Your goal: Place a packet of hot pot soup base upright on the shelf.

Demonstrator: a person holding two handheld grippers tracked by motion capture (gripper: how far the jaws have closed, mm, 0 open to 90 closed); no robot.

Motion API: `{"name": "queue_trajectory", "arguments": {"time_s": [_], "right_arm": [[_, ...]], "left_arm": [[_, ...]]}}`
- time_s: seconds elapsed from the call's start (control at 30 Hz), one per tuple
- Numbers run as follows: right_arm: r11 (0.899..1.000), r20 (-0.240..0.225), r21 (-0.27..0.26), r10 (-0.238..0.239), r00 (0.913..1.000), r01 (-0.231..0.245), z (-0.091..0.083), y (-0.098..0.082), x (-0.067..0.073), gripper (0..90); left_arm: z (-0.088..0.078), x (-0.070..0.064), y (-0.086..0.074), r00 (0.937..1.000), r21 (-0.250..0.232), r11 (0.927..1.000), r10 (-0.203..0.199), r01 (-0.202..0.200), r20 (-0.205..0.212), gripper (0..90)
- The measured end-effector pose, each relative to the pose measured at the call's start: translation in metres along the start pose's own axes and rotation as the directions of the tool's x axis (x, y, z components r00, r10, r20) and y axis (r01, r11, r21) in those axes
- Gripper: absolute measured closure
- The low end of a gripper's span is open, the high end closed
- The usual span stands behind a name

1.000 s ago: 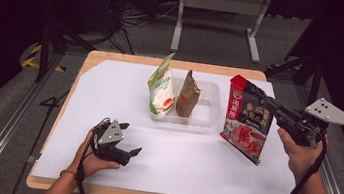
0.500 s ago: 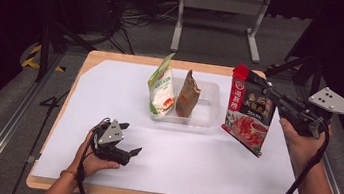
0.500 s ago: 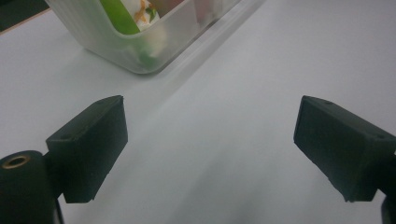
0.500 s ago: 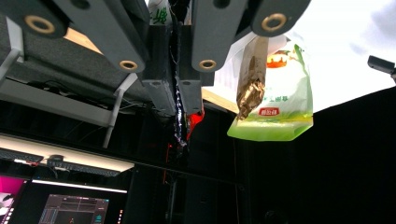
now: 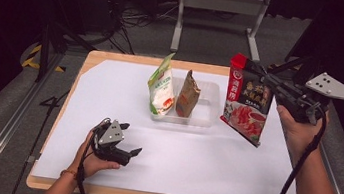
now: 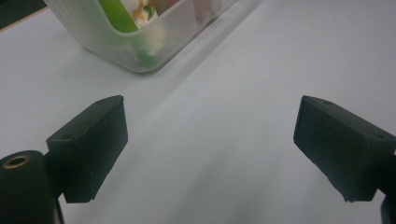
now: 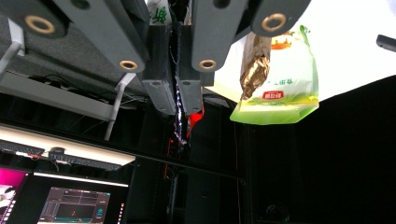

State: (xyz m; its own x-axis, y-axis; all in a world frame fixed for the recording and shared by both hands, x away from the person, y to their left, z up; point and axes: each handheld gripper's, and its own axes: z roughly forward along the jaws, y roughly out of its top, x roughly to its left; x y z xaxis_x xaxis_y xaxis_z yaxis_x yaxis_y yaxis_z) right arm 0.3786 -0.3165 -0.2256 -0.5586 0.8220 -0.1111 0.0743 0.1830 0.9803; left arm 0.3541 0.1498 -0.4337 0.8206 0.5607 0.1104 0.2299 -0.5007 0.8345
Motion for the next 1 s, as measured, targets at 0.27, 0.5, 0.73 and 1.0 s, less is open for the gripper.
{"name": "queue_trajectory", "arguments": {"time_s": [0.27,0.5,0.73,1.0], "right_arm": [[1.0,-0.007,-0.002,0.003,1.0,-0.003,0.015,0.004,0.002,86.8],[1.0,-0.009,-0.012,0.0,1.0,0.0,0.019,0.011,0.004,86.8],[1.0,-0.009,-0.018,0.005,0.9999,-0.006,0.025,0.018,0.007,86.8],[1.0,-0.017,-0.003,-0.001,0.9998,0.001,0.043,0.02,0.015,86.8]], "left_arm": [[-0.001,0.0,-0.001,1.0,-0.001,1.0,-0.002,0.002,0.0,10.6],[-0.001,0.0,-0.001,1.0,0.002,1.0,0.0,0.0,0.0,10.8],[-0.001,0.0,-0.001,1.0,0.001,1.0,-0.001,0.001,0.0,10.7],[-0.002,0.001,-0.001,1.0,-0.004,1.0,-0.002,0.002,0.003,10.6]]}}
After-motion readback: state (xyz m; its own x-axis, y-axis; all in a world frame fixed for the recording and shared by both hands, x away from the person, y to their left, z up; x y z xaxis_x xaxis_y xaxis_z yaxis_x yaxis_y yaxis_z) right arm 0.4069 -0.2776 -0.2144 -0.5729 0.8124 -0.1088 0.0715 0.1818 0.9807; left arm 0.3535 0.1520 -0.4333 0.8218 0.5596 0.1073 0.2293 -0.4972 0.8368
